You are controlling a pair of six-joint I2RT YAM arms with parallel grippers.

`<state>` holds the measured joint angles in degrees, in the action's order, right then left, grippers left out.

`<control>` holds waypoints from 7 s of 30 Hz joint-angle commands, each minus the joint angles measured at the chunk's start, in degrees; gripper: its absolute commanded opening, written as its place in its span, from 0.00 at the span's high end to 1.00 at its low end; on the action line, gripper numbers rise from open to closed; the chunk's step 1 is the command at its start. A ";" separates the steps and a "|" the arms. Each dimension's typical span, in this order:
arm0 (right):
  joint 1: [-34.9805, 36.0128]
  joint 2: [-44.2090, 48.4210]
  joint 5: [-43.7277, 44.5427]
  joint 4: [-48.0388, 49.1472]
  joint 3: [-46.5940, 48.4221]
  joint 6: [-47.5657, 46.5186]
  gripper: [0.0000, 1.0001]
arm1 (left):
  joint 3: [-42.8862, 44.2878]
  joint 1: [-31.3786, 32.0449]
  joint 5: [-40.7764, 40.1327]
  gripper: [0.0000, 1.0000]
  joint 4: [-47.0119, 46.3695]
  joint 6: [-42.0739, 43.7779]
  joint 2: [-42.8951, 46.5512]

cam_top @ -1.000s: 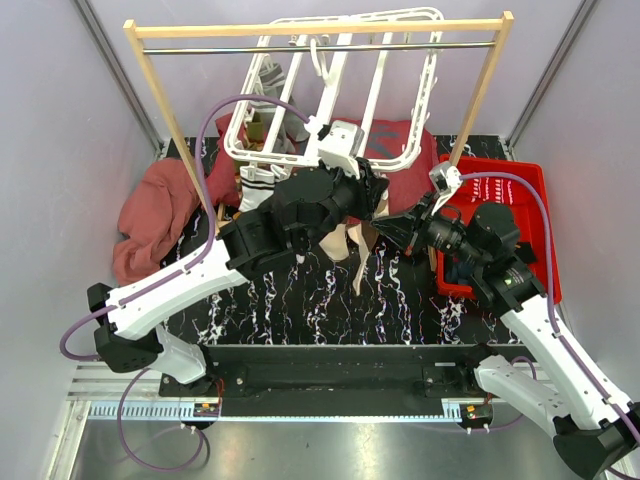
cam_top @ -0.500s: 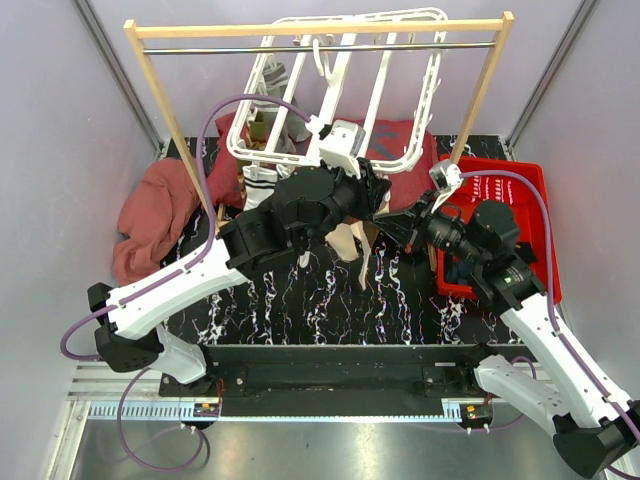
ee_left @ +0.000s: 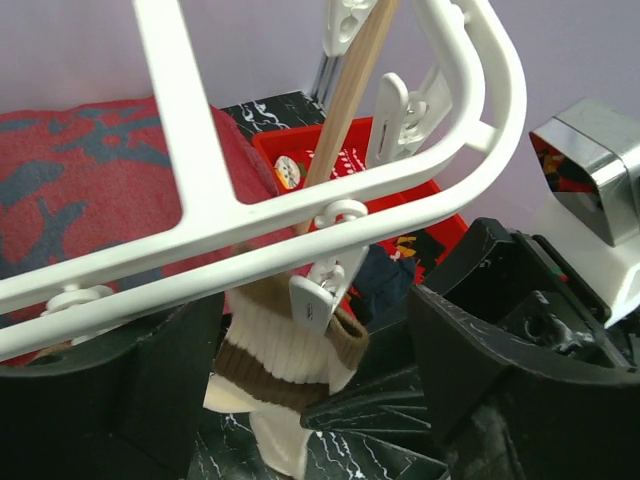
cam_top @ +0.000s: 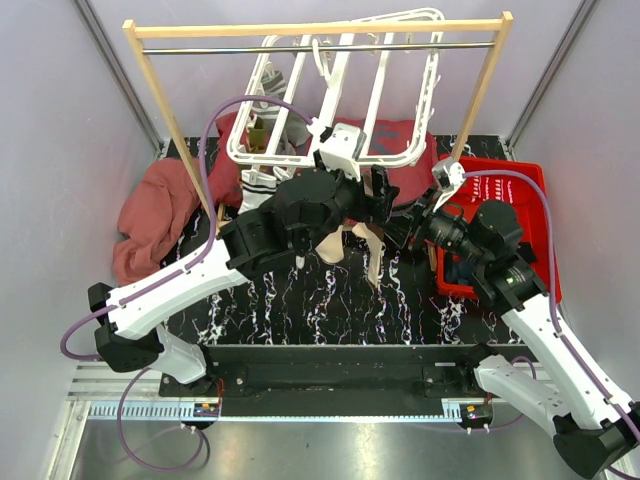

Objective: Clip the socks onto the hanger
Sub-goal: Clamp the sock onto the hanger, then rotate the hanger at the center of the board, then open the clamp at the hanger, then pick up the sock from the bin.

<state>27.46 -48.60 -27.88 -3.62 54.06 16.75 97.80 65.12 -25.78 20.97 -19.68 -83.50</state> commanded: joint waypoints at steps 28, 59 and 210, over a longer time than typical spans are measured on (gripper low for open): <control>-20.25 -3.51 6.97 -1.31 13.43 -10.69 0.44 | -5.16 -5.45 -8.14 0.23 -0.41 2.98 8.62; -29.75 -21.10 -35.49 26.03 19.51 0.64 0.74 | -7.36 -7.11 -1.66 0.23 2.76 2.02 14.42; -35.90 -41.73 37.99 -30.40 8.68 10.67 0.52 | -20.45 2.46 -10.26 0.90 -14.29 2.89 20.04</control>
<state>-8.08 -86.74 9.85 -39.05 61.43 25.19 77.87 67.92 -37.43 11.22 -17.87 -65.80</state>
